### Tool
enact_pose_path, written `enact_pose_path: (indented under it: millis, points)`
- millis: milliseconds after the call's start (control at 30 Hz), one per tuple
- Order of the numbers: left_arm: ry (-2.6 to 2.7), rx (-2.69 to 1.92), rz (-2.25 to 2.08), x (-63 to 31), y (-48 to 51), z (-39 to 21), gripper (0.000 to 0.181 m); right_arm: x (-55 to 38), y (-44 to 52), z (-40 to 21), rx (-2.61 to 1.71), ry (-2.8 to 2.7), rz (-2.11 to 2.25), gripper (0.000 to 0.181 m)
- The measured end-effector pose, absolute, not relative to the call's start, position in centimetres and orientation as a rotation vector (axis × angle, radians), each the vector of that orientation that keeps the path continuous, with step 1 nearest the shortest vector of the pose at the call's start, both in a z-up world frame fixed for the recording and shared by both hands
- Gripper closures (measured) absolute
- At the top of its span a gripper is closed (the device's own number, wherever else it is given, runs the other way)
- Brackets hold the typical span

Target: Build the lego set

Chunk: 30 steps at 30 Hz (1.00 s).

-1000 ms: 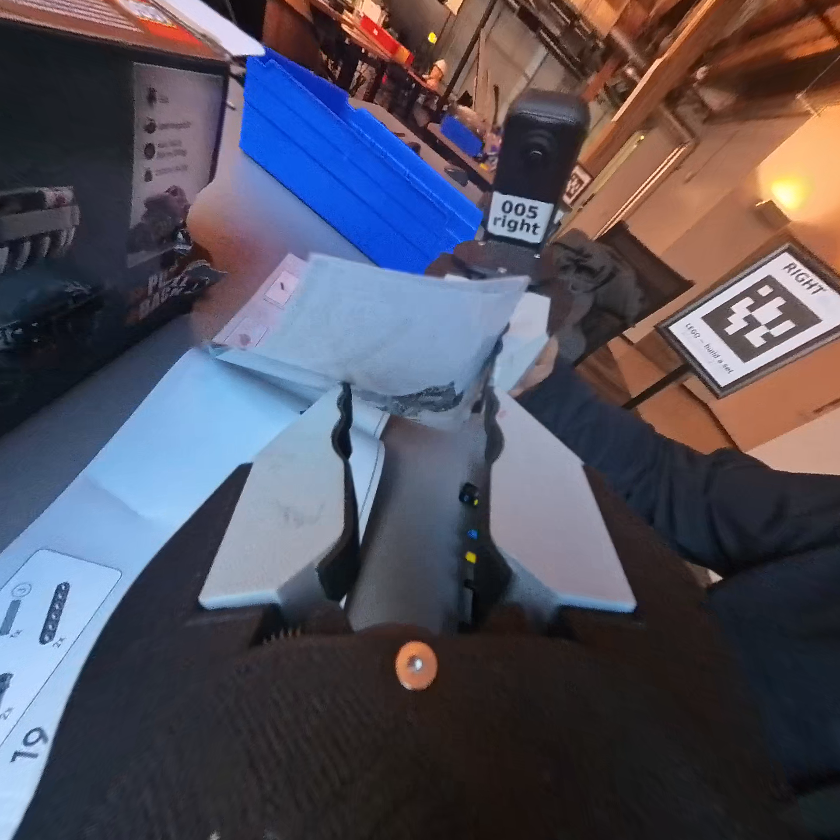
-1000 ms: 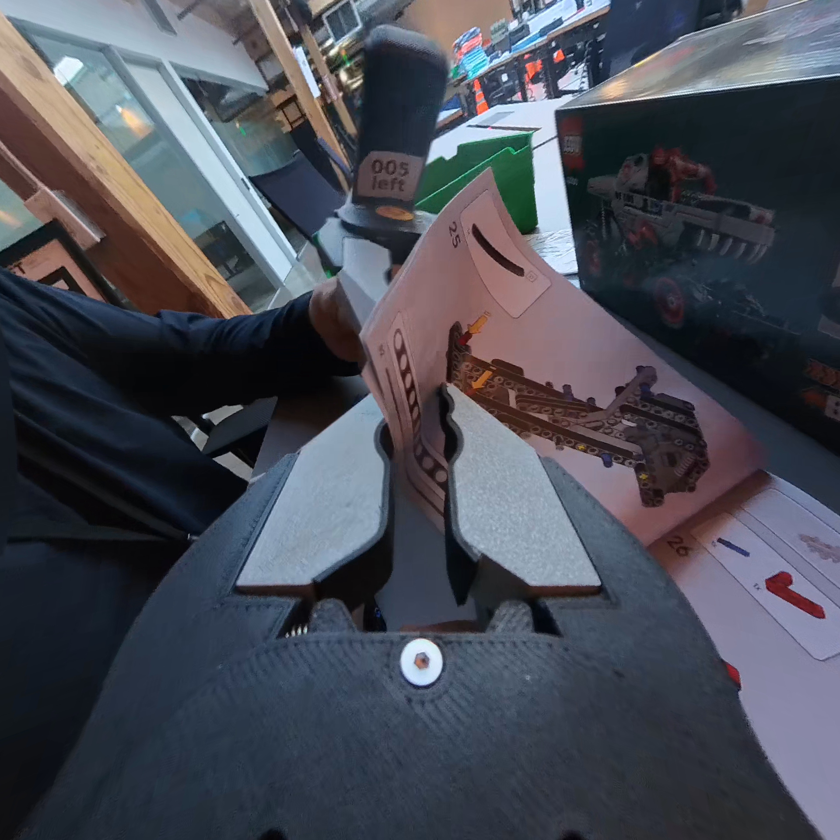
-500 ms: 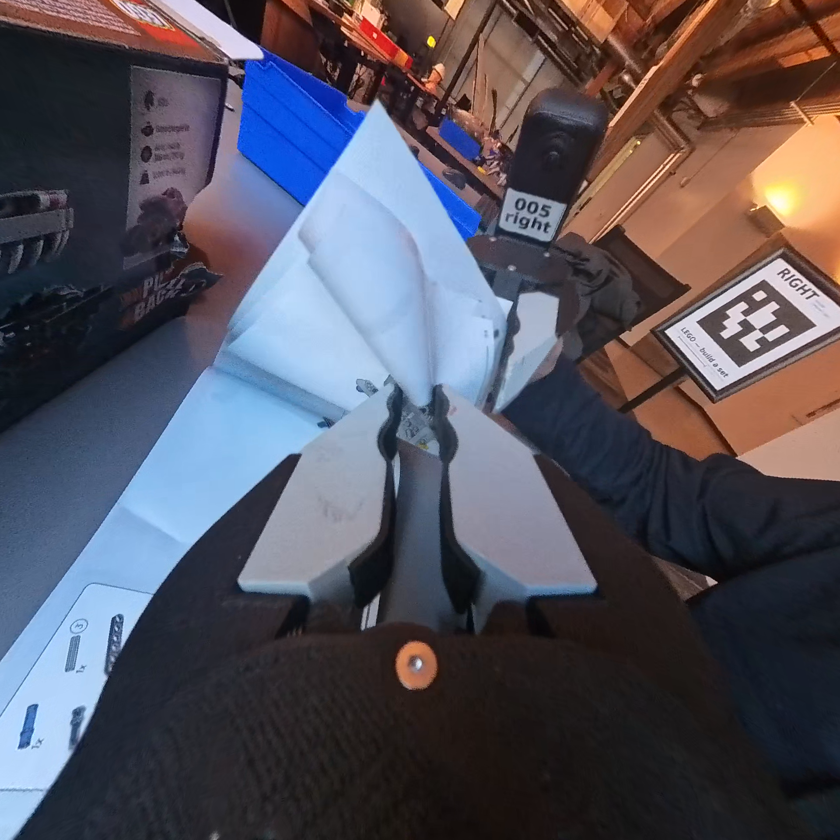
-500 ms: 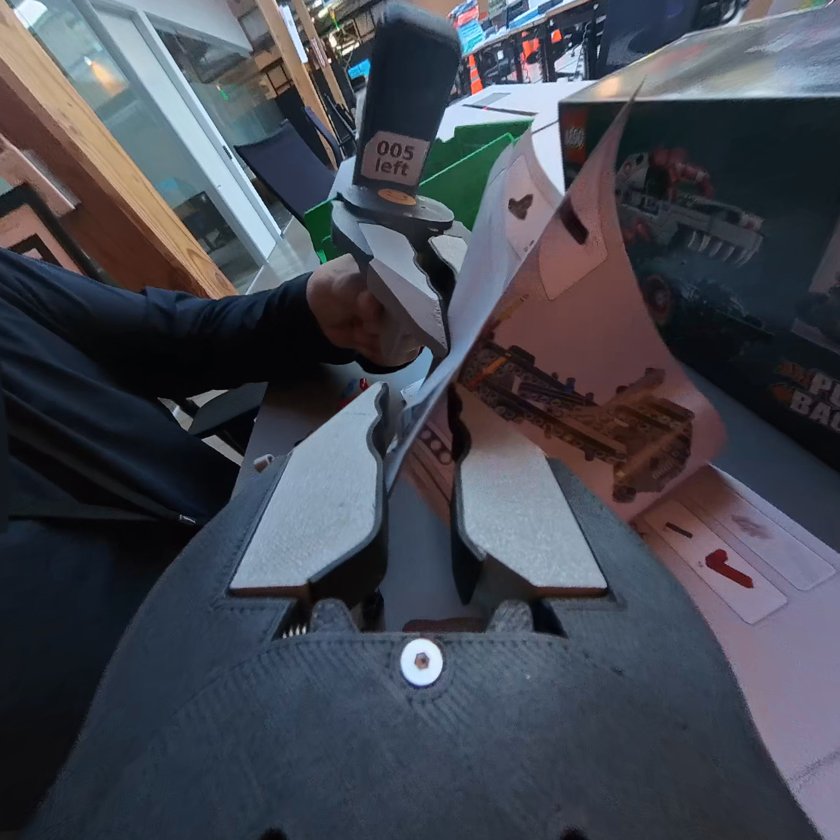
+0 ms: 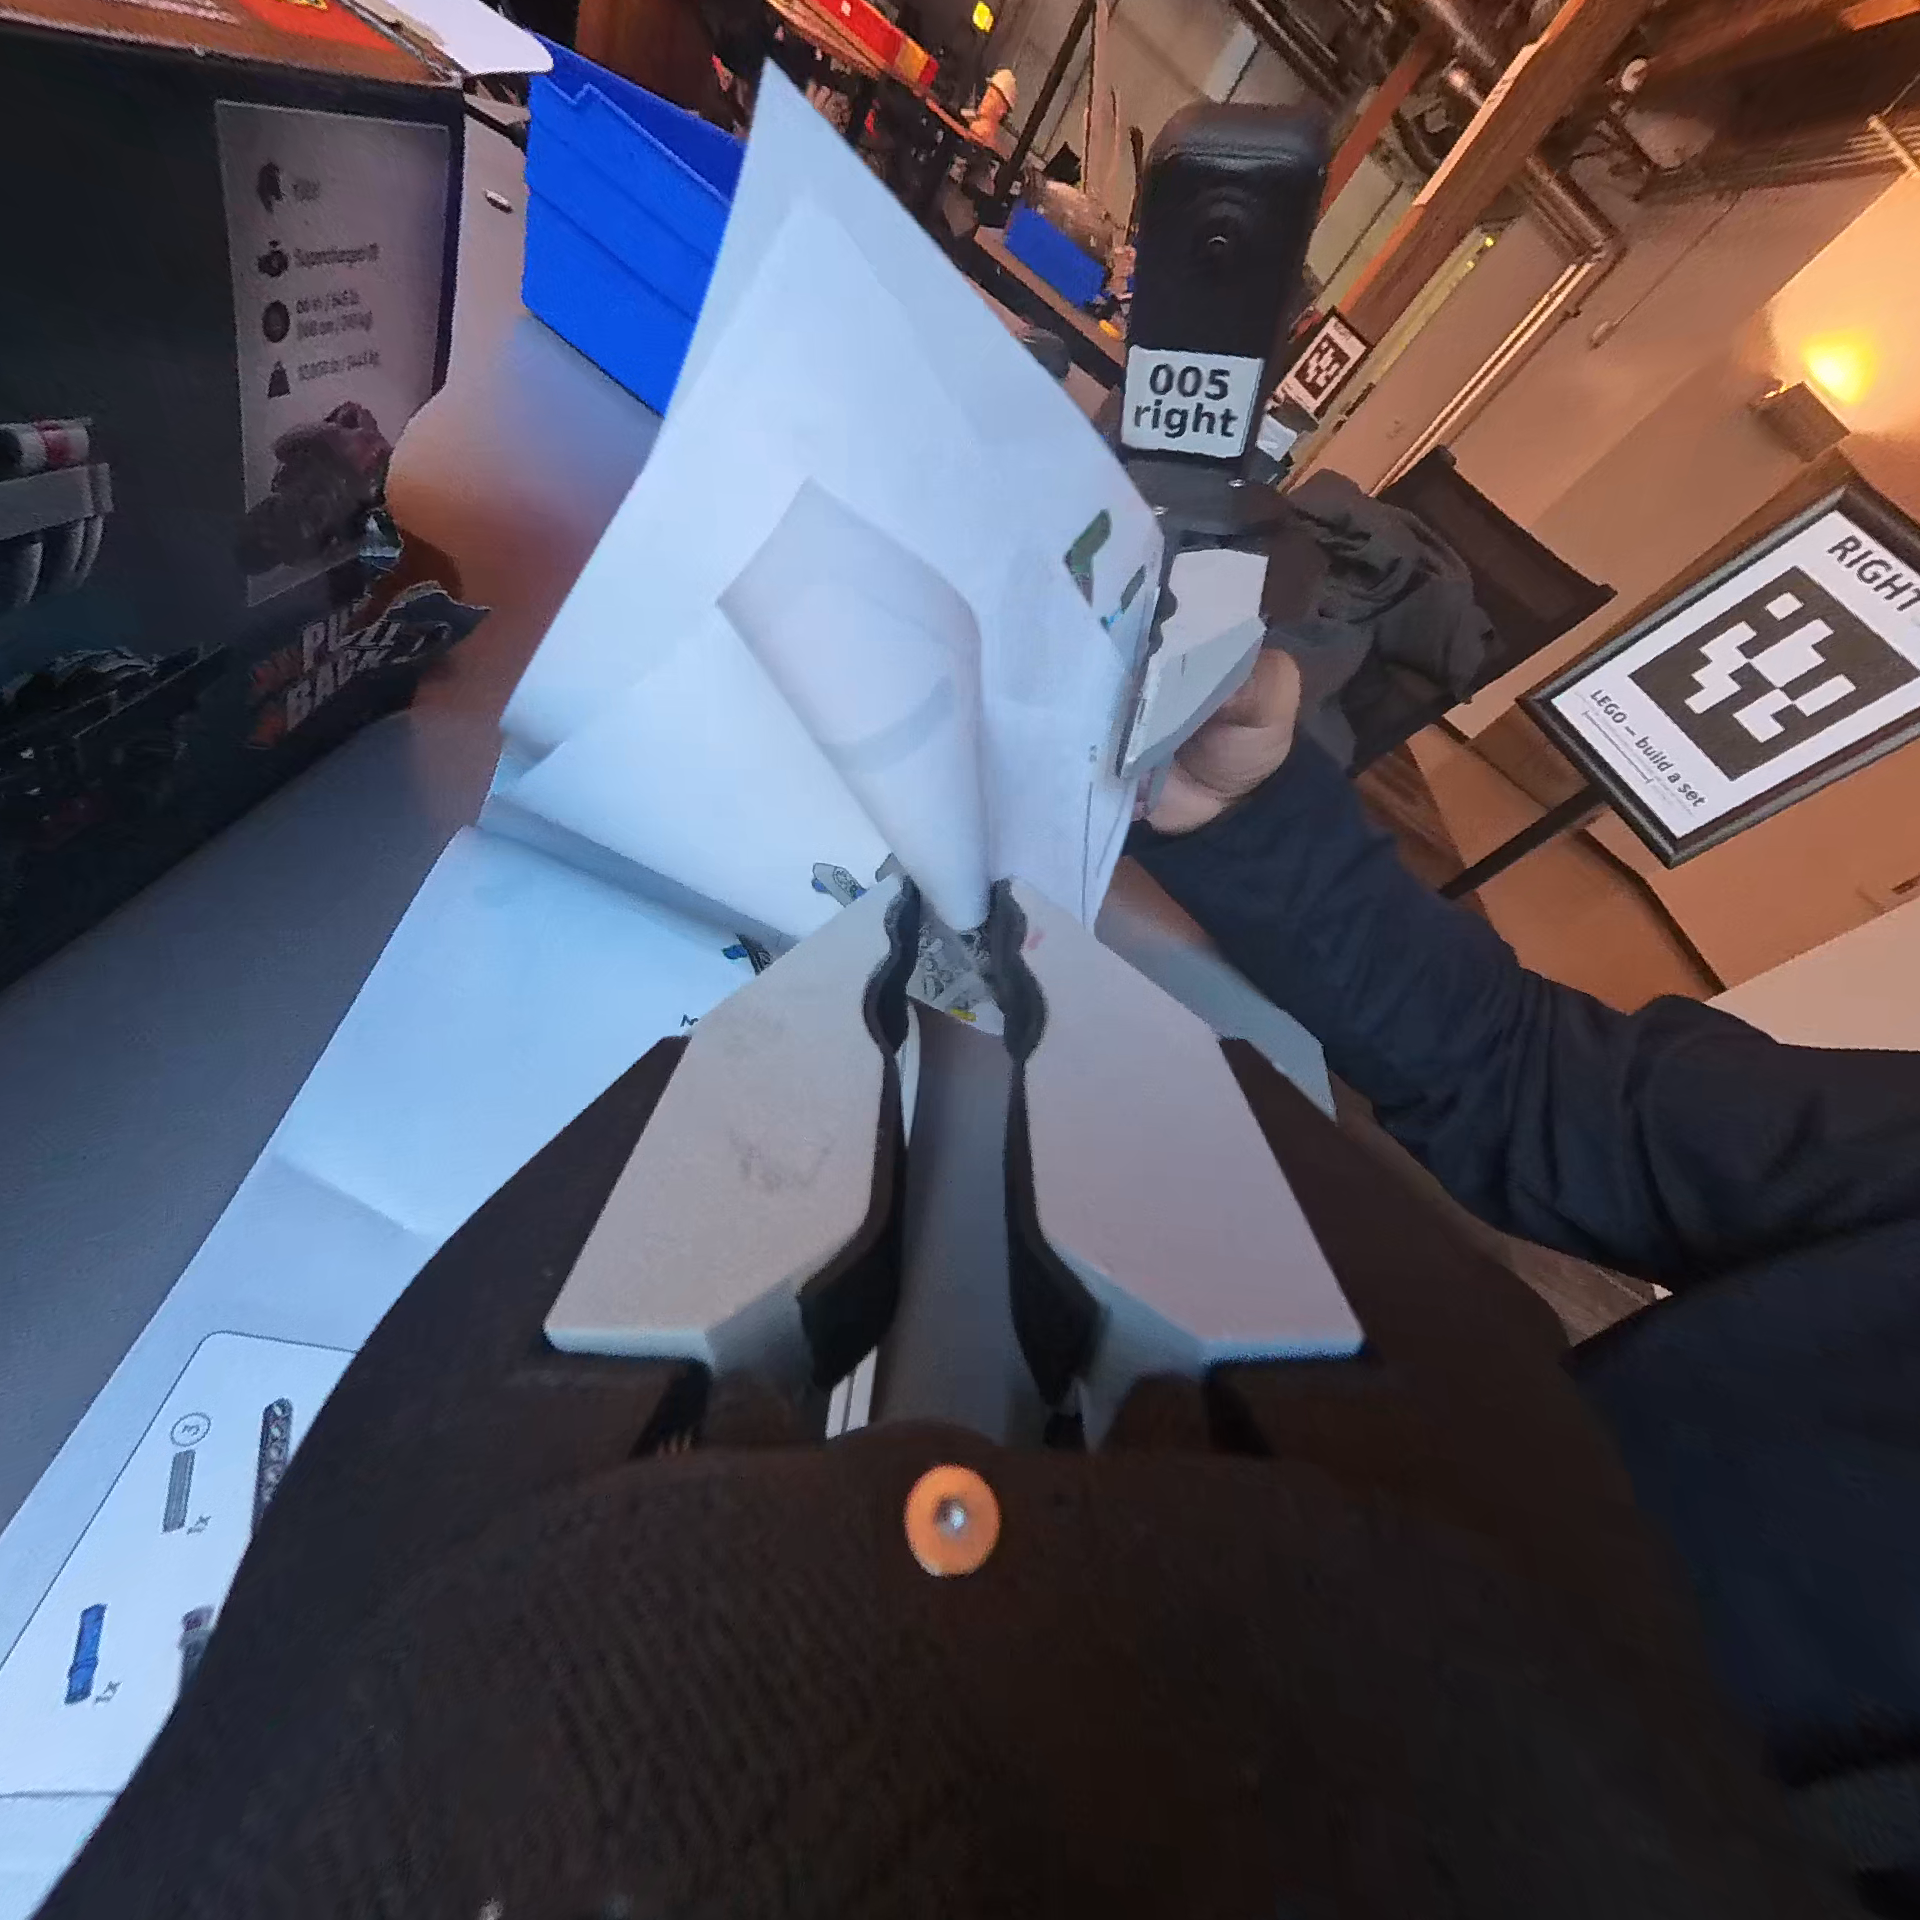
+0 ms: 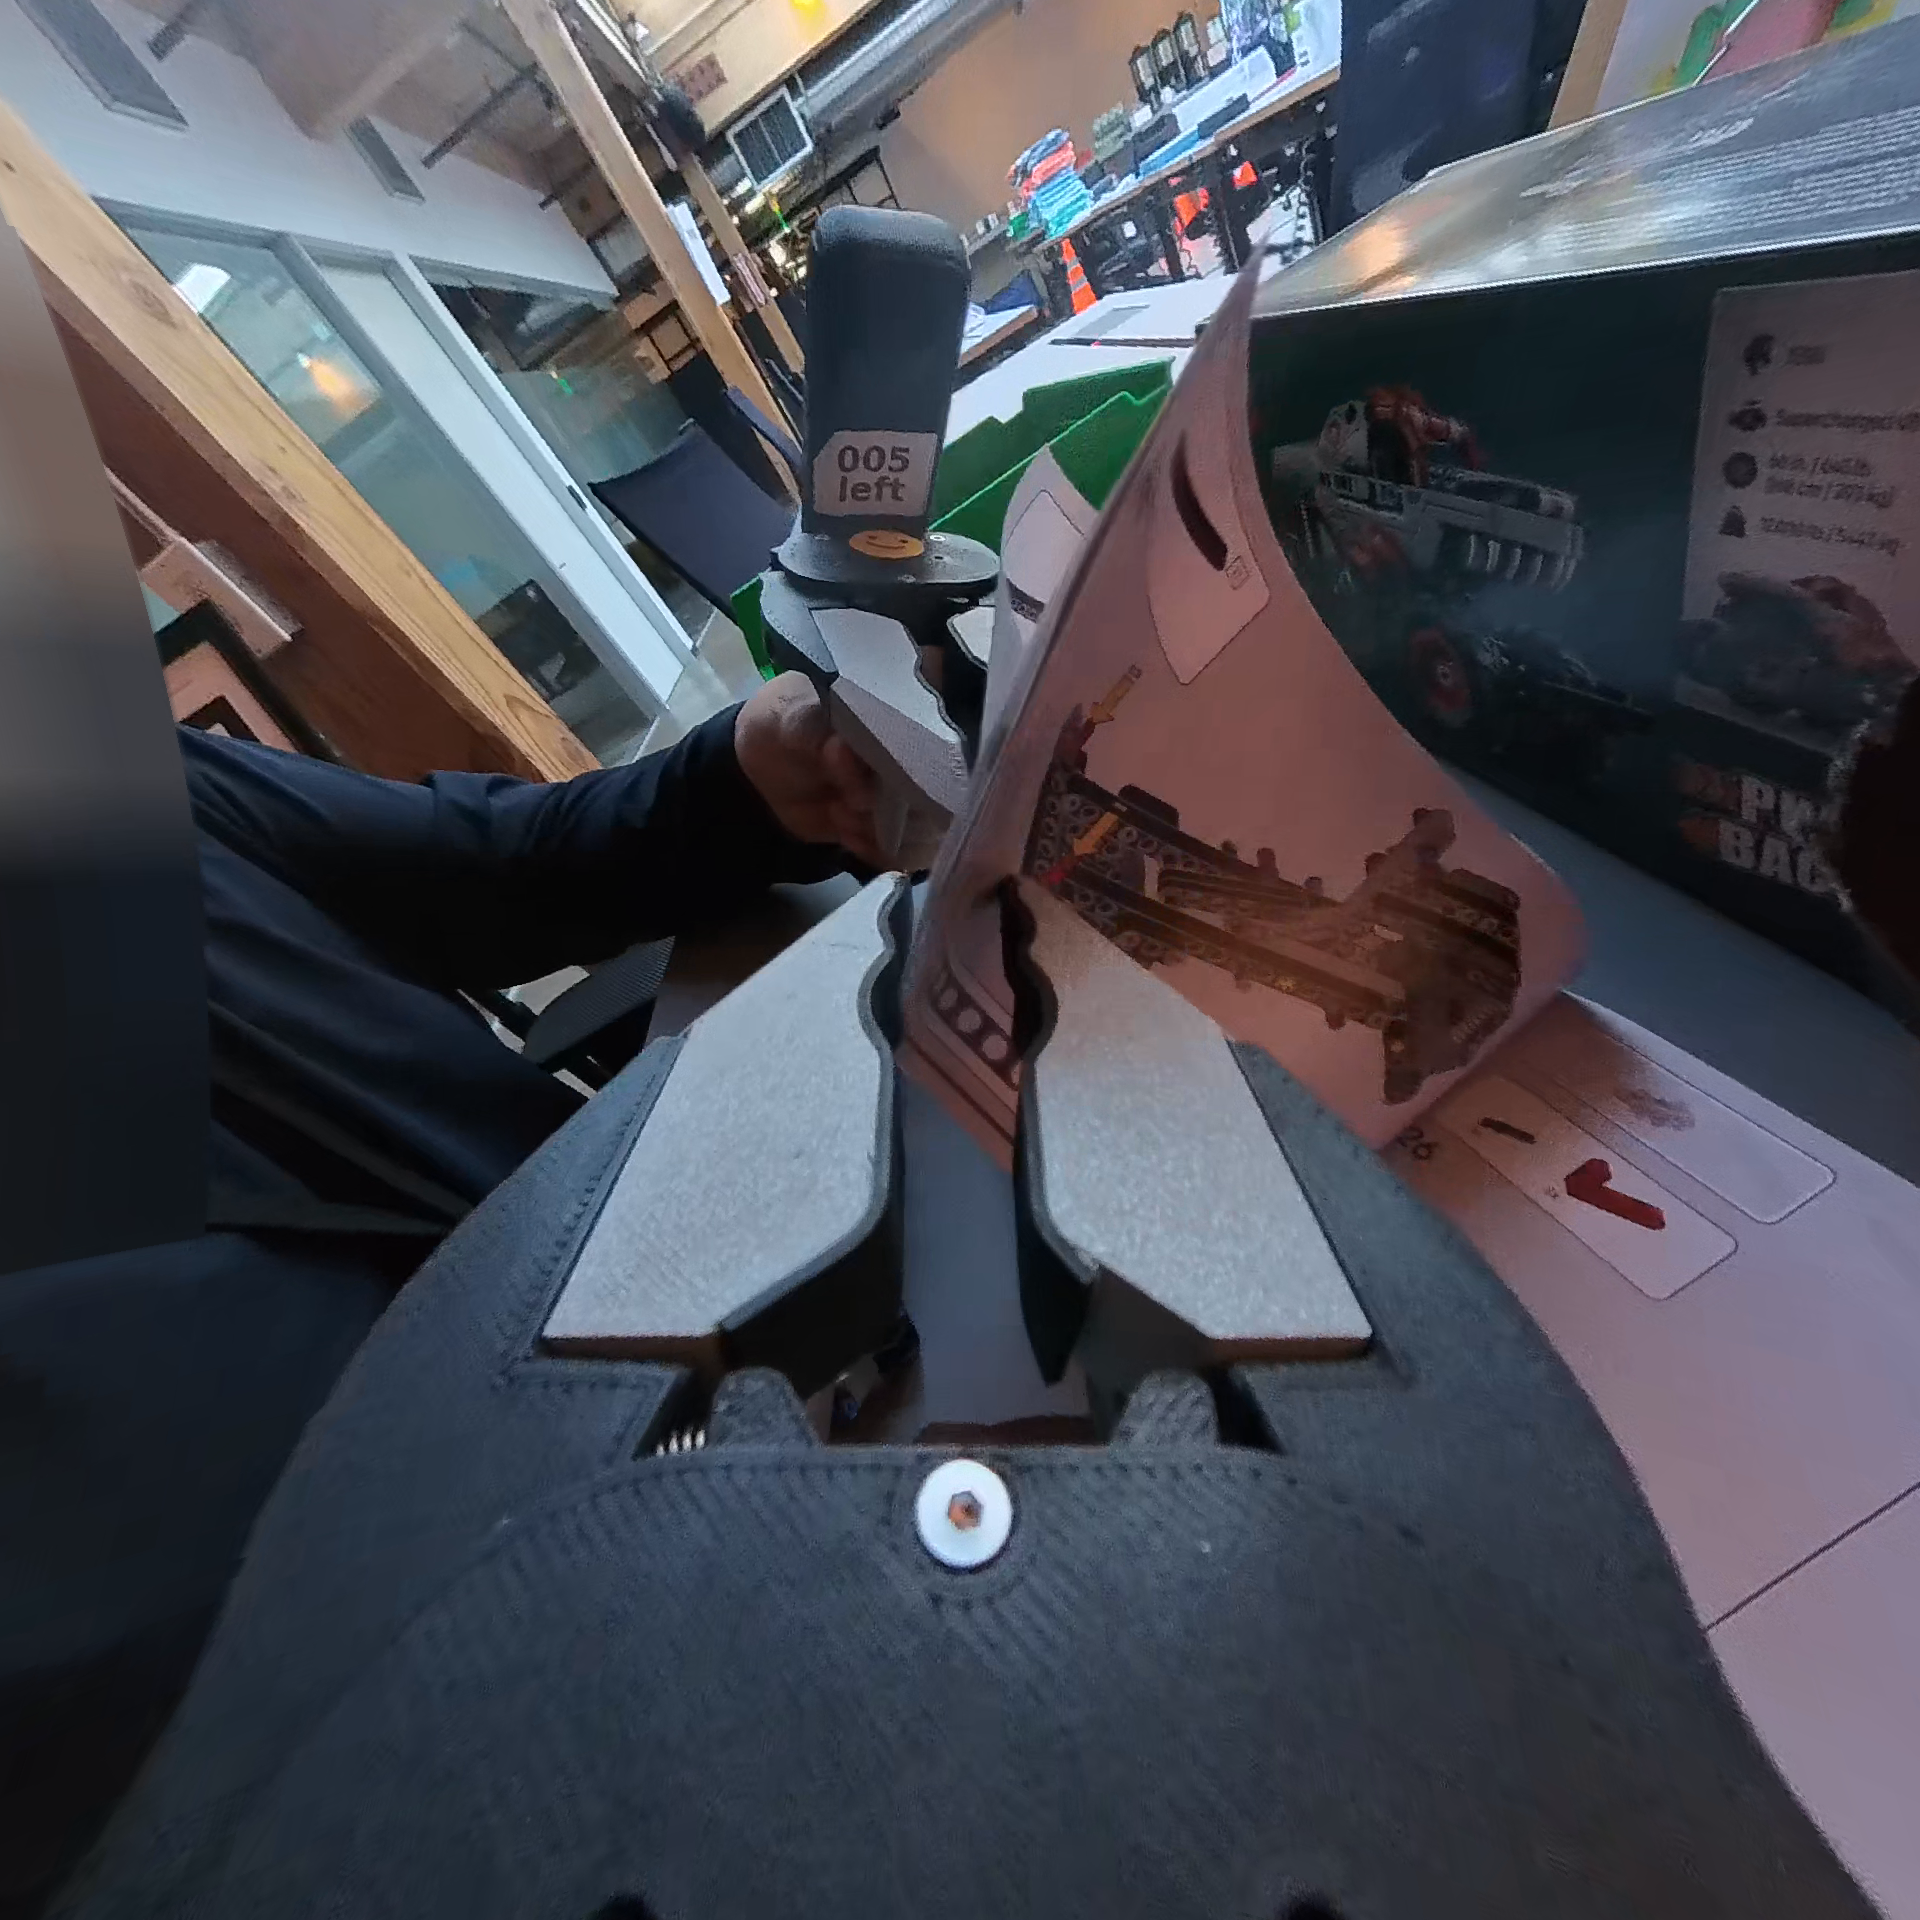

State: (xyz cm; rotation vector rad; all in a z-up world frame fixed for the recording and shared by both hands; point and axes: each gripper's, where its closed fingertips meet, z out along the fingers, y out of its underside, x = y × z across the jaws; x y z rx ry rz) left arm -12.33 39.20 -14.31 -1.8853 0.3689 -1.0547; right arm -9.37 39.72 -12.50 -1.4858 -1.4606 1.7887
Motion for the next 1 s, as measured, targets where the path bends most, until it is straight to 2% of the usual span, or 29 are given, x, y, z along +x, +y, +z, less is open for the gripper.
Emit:
enact_pose_path:
  millis: [100, 267, 533, 733, 1000]
  points:
    - [0.364, -1.886, -1.050, -12.4, 39.3, -14.4, 0.172, -9.4, 40.0, -12.5, -1.495, -1.436, 1.791, 0.181]
    - [0.367, -1.912, -1.014, -12.8, 39.3, -14.9, 0.173, -9.6, 40.4, -12.3, -1.499, -1.400, 1.776, 0.179]
    - [0.326, -1.951, -1.011, -13.9, 39.2, -15.9, 0.178, -10.1, 40.6, -13.7, -1.493, -1.515, 1.382, 0.181]
    - [0.346, -1.991, -0.980, -13.7, 39.3, -16.9, 0.180, -8.4, 42.7, -11.9, -1.531, -1.495, 1.611, 0.181]
    - [0.385, -2.006, -0.954, -12.8, 38.9, -17.3, 0.181, -7.7, 42.8, -14.5, -1.561, -1.733, 1.348, 0.181]
